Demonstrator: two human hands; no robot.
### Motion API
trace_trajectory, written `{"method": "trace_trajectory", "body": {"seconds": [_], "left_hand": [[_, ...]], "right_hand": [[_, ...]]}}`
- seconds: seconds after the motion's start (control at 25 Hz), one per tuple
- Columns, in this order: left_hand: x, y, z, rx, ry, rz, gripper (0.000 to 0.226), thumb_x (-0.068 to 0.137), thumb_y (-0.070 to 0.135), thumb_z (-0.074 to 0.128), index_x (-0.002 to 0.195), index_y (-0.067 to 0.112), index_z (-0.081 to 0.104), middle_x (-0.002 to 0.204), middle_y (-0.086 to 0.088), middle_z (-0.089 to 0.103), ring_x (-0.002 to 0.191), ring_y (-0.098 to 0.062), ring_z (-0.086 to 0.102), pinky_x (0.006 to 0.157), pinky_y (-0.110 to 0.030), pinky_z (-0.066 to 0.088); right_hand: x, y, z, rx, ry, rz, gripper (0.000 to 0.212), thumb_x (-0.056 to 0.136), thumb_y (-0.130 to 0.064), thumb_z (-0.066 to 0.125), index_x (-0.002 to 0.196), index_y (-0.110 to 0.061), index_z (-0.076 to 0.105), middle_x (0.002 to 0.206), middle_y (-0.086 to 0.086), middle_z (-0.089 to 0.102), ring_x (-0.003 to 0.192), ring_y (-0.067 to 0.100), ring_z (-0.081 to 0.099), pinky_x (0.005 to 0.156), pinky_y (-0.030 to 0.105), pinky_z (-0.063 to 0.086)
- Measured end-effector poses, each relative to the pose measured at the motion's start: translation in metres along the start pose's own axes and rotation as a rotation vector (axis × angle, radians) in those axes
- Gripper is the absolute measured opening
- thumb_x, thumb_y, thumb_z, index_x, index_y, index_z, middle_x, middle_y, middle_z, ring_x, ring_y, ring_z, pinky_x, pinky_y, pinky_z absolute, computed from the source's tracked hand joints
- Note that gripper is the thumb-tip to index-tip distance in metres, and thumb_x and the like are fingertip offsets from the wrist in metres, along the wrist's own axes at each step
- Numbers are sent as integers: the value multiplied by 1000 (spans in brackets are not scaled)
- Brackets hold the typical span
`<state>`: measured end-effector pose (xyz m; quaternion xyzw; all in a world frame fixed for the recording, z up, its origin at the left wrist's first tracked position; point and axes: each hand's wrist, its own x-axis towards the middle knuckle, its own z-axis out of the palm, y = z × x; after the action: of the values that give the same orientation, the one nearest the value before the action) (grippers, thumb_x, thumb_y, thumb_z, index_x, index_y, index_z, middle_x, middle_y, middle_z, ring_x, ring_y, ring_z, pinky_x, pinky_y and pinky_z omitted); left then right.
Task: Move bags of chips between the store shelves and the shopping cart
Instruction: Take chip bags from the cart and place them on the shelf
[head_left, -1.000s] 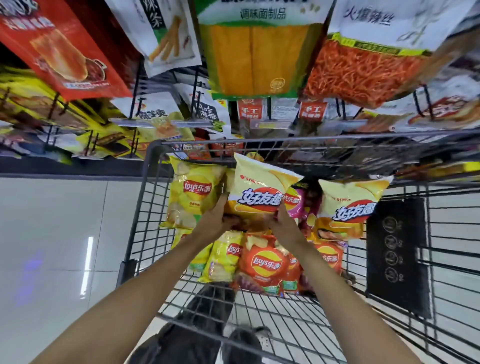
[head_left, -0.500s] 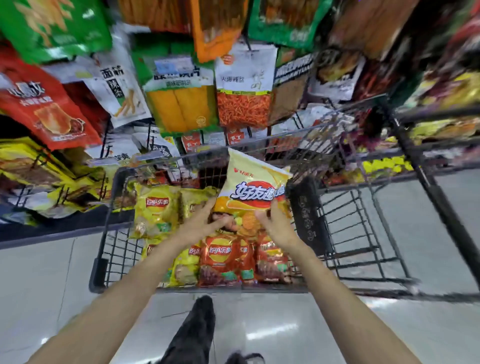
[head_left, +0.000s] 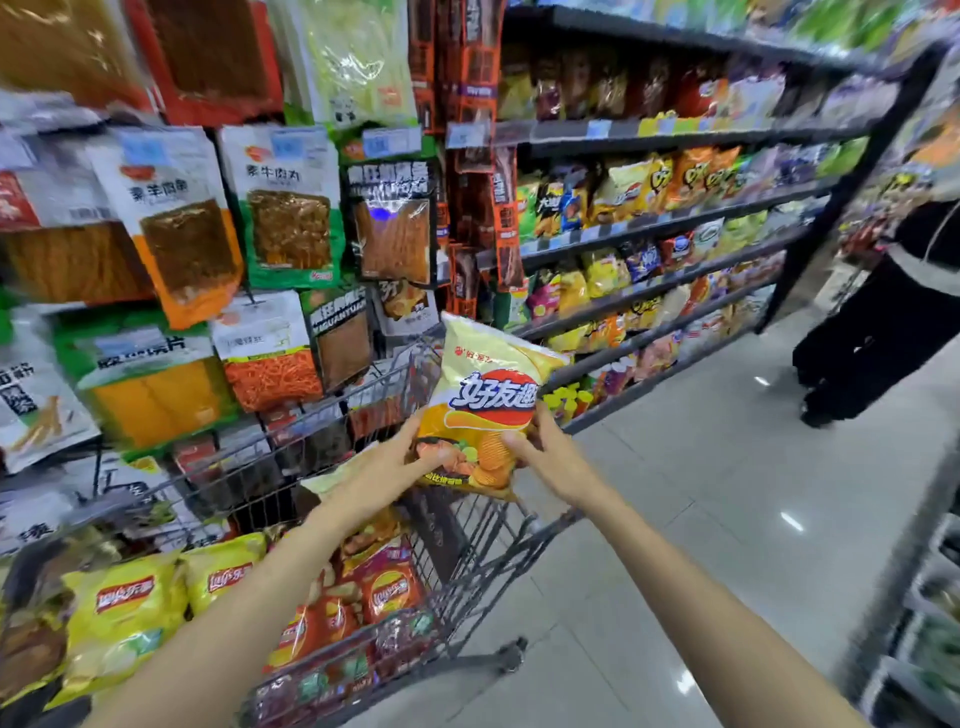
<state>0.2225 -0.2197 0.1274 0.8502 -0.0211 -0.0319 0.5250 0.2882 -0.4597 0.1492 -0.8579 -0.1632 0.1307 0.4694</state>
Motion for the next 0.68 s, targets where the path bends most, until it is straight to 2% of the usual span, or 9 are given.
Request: {"method": "trace_trajectory", "body": {"seconds": [0.08, 0.16, 0.24, 0.36, 0.44, 0.56, 0.68], "left_hand": [[19, 32, 22, 6, -56, 69, 62, 91, 62, 55, 145, 51, 27, 132, 23, 58, 119, 4, 54, 103, -31, 42], [36, 67, 45, 4, -108, 135, 54, 95, 52, 55, 140, 57, 26, 131, 31, 54, 116, 17, 49, 100, -21, 41], [58, 89, 67, 12, -159, 187, 60, 94, 54, 56, 145, 54, 26, 132, 33, 53, 119, 15, 49, 102, -21, 40], [92, 114, 100, 26, -193, 248, 61, 93, 54, 56, 148, 43, 31, 126, 35, 57, 117, 12, 52, 98, -17, 41], [116, 132, 125, 35, -225, 291, 57, 94, 50, 57, 146, 41, 35, 121, 33, 60, 113, 12, 55, 94, -13, 41], [161, 151, 163, 23, -287, 335, 59, 93, 51, 58, 146, 39, 36, 127, 30, 59, 118, 10, 53, 104, -19, 40], [207, 160, 194, -2, -348, 336, 61, 94, 49, 58, 149, 35, 34, 135, 23, 56, 122, 6, 52, 110, -27, 39]], "right_hand": [[-12, 7, -42, 10, 59, -28, 85, 78, -80, 53, 147, -41, 21, 142, -11, 53, 125, 17, 56, 103, 50, 48], [-26, 12, -80, 15, 115, -21, 82, 83, -74, 54, 149, -38, 20, 141, -10, 53, 123, 16, 57, 102, 48, 49], [-41, 15, -113, 43, 176, -2, 77, 89, -64, 55, 150, -33, 20, 140, -8, 54, 119, 14, 59, 99, 44, 52], [-54, 30, -155, 63, 263, 17, 71, 95, -50, 53, 153, -26, 18, 136, -1, 57, 110, 14, 61, 80, 23, 57], [-58, 45, -183, 51, 331, 33, 68, 99, -43, 51, 154, -23, 17, 129, 3, 60, 102, 15, 64, 69, 17, 53], [-52, 72, -225, -2, 420, 79, 60, 102, -41, 44, 153, -23, 19, 118, 6, 65, 91, 20, 67, 66, 16, 47], [-40, 90, -259, 27, 488, 104, 52, 104, -40, 38, 151, -20, 23, 126, 5, 61, 89, 14, 64, 60, 10, 45]]}}
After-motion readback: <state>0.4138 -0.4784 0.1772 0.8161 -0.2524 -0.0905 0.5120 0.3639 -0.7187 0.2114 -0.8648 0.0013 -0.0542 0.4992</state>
